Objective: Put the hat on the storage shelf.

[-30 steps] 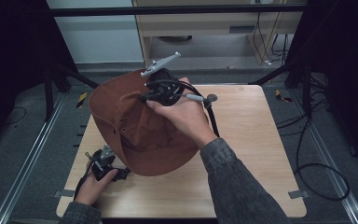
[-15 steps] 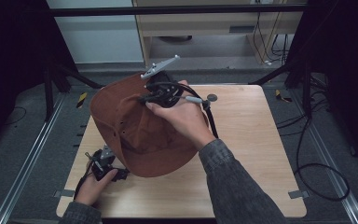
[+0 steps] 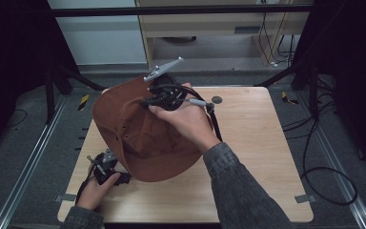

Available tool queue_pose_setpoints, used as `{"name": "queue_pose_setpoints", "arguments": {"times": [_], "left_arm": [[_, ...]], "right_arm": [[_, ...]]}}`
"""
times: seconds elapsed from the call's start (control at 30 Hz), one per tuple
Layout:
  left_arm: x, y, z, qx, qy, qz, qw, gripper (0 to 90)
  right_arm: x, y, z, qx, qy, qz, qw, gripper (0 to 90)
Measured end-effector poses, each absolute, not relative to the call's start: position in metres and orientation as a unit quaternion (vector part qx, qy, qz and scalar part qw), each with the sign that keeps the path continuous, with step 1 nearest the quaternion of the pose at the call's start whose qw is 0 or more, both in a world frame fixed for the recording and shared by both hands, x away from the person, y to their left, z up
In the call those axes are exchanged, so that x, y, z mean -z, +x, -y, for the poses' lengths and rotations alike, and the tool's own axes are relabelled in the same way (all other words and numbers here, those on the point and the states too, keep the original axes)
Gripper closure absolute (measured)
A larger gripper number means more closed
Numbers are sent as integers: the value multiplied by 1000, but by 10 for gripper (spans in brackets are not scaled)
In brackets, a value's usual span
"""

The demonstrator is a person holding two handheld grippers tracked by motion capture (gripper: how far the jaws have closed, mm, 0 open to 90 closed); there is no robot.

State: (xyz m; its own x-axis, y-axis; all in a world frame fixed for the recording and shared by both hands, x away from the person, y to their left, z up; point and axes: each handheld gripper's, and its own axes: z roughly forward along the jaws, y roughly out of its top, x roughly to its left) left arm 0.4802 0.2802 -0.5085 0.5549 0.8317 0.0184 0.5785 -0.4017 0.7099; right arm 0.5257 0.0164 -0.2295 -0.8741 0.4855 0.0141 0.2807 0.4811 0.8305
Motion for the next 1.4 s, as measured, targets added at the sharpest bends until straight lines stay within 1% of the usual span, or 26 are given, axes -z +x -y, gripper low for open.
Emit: {"name": "queue_pose_setpoints", "arguments": {"times": [0.23,0.37,0.43,0.47,0.5,0.53,0.57,0.6,0.63,0.67,0.7,0.77,0.87,0.9,0.97,1.1,1.17,1.23,1.27,1.3,1.33,1.37,1.4], "left_arm": [[509,480,-280,-189,816,-432,335,0],[509,480,-280,-189,816,-432,335,0],[509,480,-280,-189,816,-432,335,0],[509,480,-280,-189,816,-432,335,0],[509,480,-280,-189,815,-432,335,0],[509,480,-280,-189,816,-432,335,0],[509,480,-280,-189,816,-432,335,0],[509,480,-280,-189,816,-432,335,0],[509,480,-280,-189,815,-432,335,0],[509,480,-280,-189,816,-432,335,0],[509,480,-280,-189,815,-432,335,0],[509,480,-280,-189,815,-432,335,0],[509,480,-280,-189,816,-432,335,0],[509,480,-280,-189,816,-432,335,0],[509,480,-280,-189,815,-432,335,0],[509,480,-280,-189,815,-432,335,0],[509,480,-280,-189,815,-432,335,0],[509,480,-280,-189,815,-432,335,0],[509,480,-280,-189,816,-432,335,0],[509,480,-280,-189,815,-433,335,0],[509,480,-280,-189,815,-432,335,0],[509,480,-280,-189,816,-432,335,0],[509,480,-280,-189,816,-432,335,0]], "right_arm": [[229,525,-19,-456,224,-854,112,854],[230,526,-18,-455,224,-854,113,831],[230,526,-17,-457,224,-854,112,777],[230,526,-17,-457,224,-854,112,777],[230,526,-17,-457,224,-853,112,759],[230,525,-16,-457,224,-853,114,708],[230,525,-16,-457,225,-853,115,687],[230,525,-16,-457,225,-853,115,687],[230,525,-15,-457,227,-852,116,663],[230,526,-15,-457,228,-852,116,619],[230,526,-15,-457,228,-852,116,619],[229,524,-14,-457,229,-851,118,578],[228,524,-14,-458,228,-851,119,552],[228,523,-13,-460,229,-850,120,518],[227,523,-12,-460,230,-849,121,507],[225,521,-7,-458,232,-850,118,450],[225,521,-6,-458,234,-849,118,440],[225,520,-4,-456,234,-850,119,414],[225,519,-1,-457,233,-850,120,387],[225,519,-1,-457,233,-850,120,387],[225,517,2,-460,232,-848,124,329],[225,517,2,-460,232,-848,124,329],[225,515,4,-458,232,-848,128,284]]}}
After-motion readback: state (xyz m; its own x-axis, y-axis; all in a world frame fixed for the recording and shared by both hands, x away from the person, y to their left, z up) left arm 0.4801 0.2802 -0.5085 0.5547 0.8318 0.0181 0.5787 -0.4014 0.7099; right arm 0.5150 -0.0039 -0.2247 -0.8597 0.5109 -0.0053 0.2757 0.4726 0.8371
